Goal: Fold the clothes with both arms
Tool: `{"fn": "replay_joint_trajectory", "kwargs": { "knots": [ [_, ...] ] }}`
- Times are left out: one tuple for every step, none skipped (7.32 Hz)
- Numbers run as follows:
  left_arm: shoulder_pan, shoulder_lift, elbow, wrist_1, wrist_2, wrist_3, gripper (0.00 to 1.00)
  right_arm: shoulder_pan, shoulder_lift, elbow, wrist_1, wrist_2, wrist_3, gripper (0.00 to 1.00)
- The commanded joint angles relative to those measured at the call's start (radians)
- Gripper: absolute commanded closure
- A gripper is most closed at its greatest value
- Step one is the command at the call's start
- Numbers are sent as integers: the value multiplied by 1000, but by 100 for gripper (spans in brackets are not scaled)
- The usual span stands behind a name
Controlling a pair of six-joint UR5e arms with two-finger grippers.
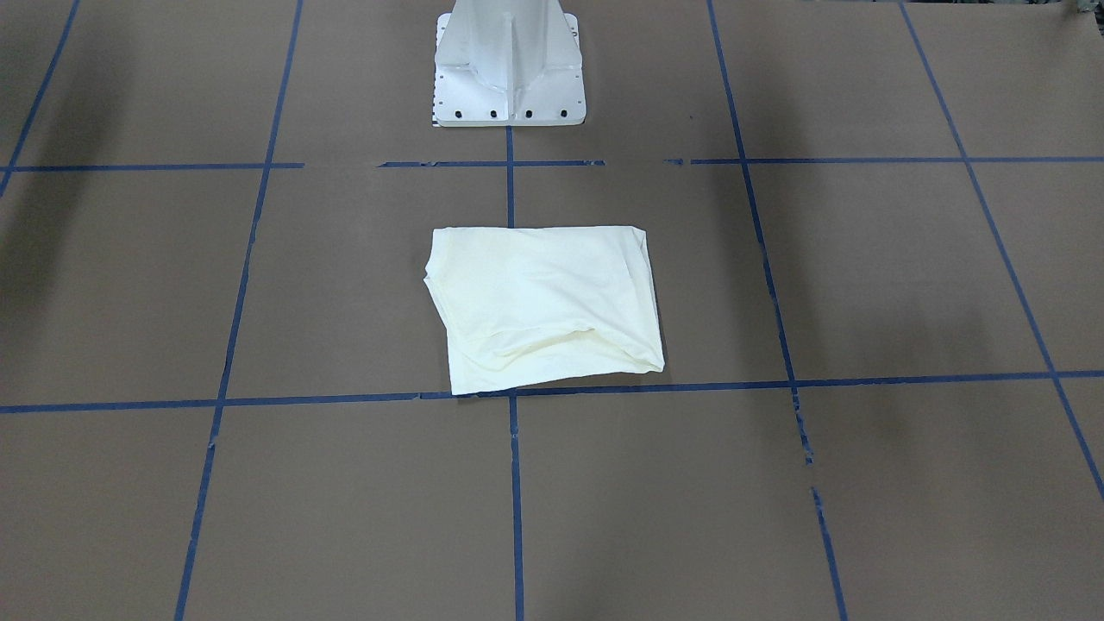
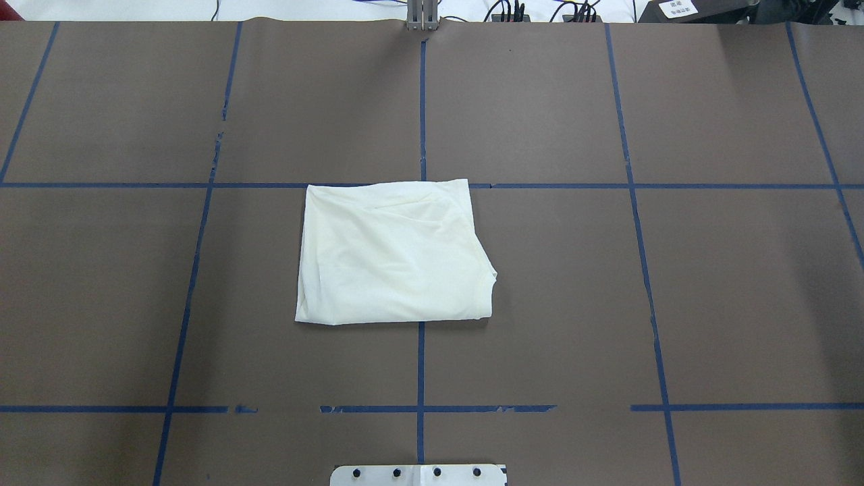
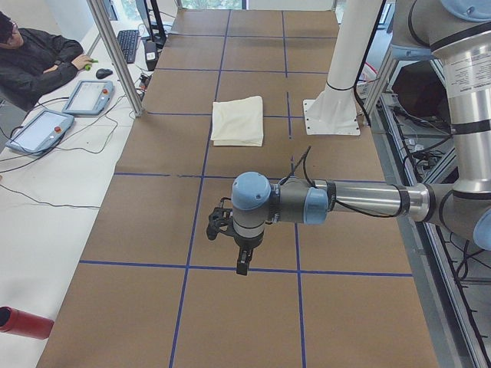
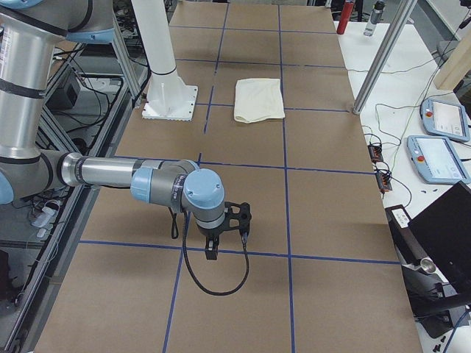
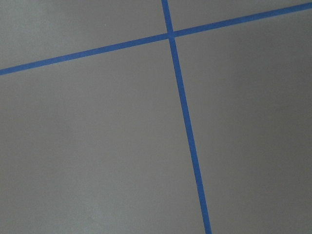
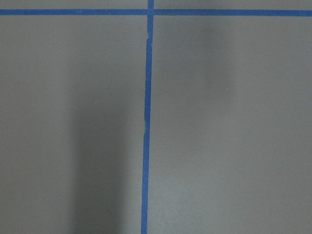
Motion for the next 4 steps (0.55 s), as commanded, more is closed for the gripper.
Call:
{"fn": "replay_joint_trajectory", "kwargs": {
  "knots": [
    [0, -8, 14, 0, -4, -3, 0, -2, 4, 0, 2, 0, 0, 0],
    [-2, -4, 26, 0, -30, -9, 0, -2, 4, 0, 0, 0, 0, 0],
    [-3, 8, 29, 5, -127, -9, 0, -2, 4, 0, 0, 0, -1, 0],
    [-5, 9, 34, 9, -147, -9, 0, -2, 4, 0, 0, -4, 0, 0]
  ]
}}
